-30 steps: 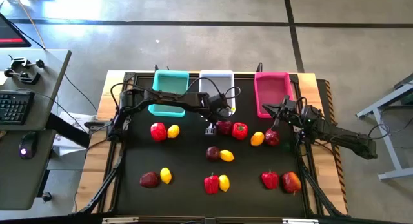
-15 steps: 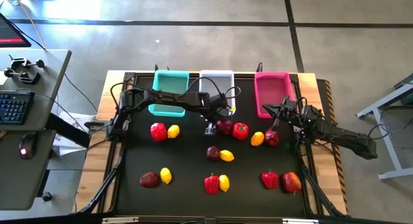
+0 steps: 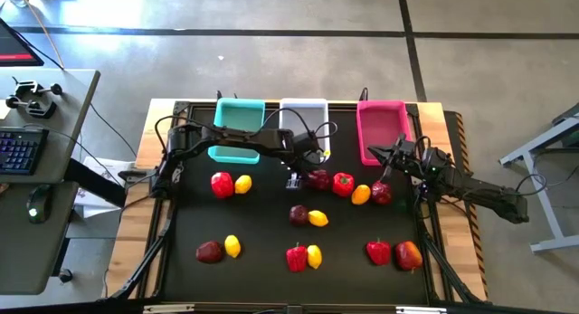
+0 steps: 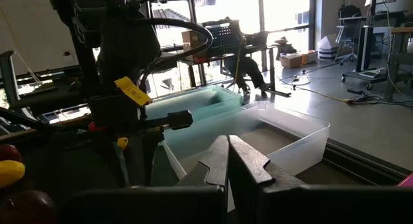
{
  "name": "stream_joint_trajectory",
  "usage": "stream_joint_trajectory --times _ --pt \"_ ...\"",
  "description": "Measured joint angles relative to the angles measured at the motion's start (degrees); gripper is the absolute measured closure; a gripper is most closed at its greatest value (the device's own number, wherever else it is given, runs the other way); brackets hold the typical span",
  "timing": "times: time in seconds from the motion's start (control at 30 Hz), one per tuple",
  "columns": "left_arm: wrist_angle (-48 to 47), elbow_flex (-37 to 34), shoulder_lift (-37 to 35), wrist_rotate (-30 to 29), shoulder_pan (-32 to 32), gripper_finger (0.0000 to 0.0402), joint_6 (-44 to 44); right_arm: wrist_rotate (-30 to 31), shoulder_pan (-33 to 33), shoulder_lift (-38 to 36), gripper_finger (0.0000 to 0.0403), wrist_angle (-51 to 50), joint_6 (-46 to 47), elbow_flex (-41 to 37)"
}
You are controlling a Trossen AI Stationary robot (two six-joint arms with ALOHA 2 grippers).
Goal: Sort produce into baskets
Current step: Put the apple into the white bin
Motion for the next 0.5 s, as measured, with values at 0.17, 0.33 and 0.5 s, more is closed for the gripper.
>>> stream_joint_trajectory --times 0.17,0.33,0.5 --pt "-0.4 -0.2 0.3 -0.2 0.1 0.0307 0.4 -0.7 0.0 0.0 0.0402 0.0 3.6 0.0" --pt "-0.8 -0.5 1.0 -0.1 0.3 0.0324 0.8 -6.5 0.0 0.0 0.0402 0.0 4.6 0.0" --pt "0.3 -0.1 0.3 0.0 0.3 0.0345 1.3 -8.6 0.0 0.2 0.0402 0.0 4.5 0.1"
